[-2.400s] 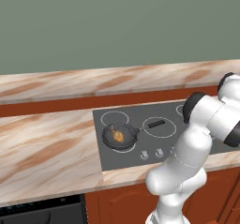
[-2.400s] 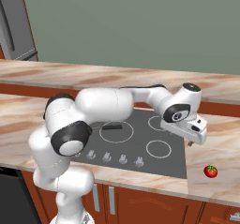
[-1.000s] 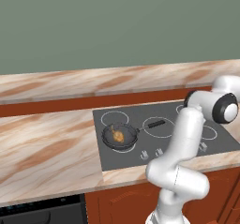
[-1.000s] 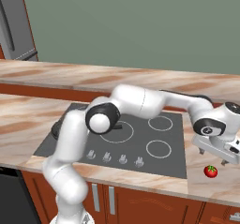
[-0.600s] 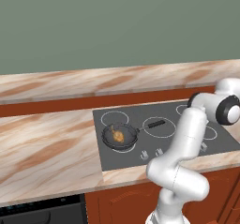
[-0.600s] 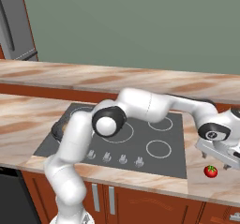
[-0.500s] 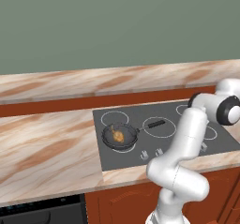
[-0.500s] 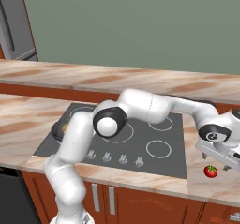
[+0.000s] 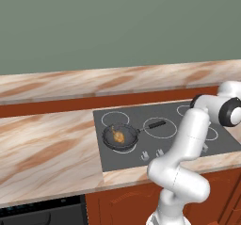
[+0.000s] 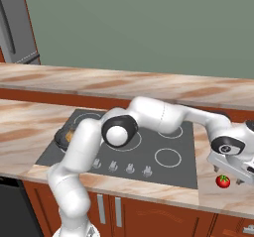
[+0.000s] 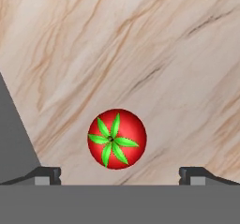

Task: Place the pan on the front left burner on the stove. Then place the tomato and the onion in the pan and turn on the front left burner.

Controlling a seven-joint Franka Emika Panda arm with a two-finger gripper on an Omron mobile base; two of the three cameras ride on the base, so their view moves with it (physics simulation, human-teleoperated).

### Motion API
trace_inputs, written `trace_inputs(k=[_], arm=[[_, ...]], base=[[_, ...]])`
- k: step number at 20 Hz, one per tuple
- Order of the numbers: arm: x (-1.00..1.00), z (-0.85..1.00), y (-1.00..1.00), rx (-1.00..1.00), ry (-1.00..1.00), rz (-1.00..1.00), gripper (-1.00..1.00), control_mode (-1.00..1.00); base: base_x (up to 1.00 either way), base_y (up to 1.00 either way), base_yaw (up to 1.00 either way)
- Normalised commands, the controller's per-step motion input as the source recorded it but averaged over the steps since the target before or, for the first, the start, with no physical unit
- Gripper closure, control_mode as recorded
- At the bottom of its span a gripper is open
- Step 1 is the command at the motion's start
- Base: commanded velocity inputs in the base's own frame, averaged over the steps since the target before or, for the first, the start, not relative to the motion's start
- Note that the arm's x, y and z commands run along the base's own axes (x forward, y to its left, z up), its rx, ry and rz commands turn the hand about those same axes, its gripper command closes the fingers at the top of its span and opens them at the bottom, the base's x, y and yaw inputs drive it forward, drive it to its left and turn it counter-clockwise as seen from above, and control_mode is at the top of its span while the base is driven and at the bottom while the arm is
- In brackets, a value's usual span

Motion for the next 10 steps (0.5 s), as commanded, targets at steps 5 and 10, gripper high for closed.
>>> trace_inputs(k=[5, 10], arm=[[0.0, -0.21, 0.0, 0.0, 0.01, 0.0, -1.0, -1.0], [0.0, -0.17, 0.04, 0.0, 0.0, 0.0, -1.0, -1.0]], base=[[0.0, 0.0, 0.0], [0.0, 0.0, 0.0]])
